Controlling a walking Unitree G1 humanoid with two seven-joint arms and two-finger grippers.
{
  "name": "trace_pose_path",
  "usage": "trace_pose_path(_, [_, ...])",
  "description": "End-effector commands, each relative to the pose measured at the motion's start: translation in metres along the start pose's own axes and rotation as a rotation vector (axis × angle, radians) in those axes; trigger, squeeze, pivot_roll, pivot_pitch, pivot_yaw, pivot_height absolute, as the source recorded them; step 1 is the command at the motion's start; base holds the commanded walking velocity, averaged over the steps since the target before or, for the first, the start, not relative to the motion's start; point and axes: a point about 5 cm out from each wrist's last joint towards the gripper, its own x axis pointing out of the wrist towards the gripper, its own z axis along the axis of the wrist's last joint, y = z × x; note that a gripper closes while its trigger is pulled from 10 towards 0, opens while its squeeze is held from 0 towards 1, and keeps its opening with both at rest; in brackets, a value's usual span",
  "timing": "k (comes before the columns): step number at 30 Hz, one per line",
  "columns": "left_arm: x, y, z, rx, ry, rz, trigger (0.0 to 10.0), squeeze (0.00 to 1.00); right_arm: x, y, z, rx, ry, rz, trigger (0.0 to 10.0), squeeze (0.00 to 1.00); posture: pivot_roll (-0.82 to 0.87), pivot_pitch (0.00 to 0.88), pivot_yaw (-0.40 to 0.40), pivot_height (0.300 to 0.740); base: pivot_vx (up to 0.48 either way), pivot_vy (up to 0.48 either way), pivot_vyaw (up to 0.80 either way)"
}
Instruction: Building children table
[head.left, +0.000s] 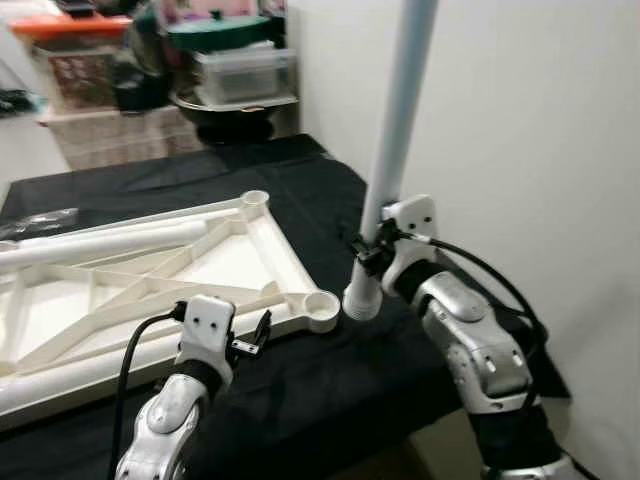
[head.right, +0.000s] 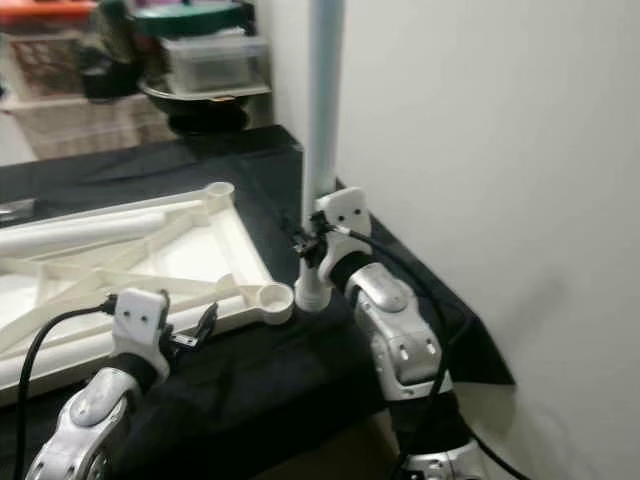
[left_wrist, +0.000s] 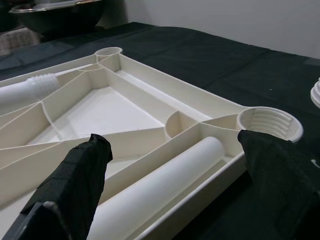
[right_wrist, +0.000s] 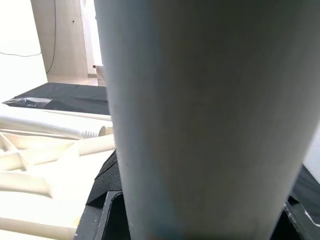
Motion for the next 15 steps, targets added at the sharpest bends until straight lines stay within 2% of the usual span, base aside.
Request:
trace_pose_path(1, [-0.0015,0.0012,-0.0044,-0.009,0.021,0.005,10.0,0.0,-0.0001,0.0024,0.0031,-0.003,-0.01,0.005,10.0,0.0,0.03,0.0,-0.058,0.74,0.0,0.0,0.0])
trace_pose_path(4, [-0.0013,0.0006,-0.0043,-0.019,0.026,-0.006,10.0,0.0,0.0,0.0028,0.003,-0.002,-0.009,0.005,10.0,0.0,0.03,0.0,-0.058,0.74,0.0,0.0,0.0])
trace_pose_path(9, [-0.001,-0.0004,-0.0025,-0.032,0.018,-0.014,10.0,0.0,0.0001,0.0045,0.0028,0.004,-0.01,0.007,10.0,0.0,0.04,0.0,-0.058,0.74,0.0,0.48,0.0])
trace_pose_path(15, [-0.0028,0.0019,-0.0007,-0.024,0.005,-0.008,10.0,0.0,0.0004,0.0088,0.0025,0.017,-0.011,0.015,10.0,0.0,0.04,0.0,-0.057,0.74,0.0,0.0,0.0])
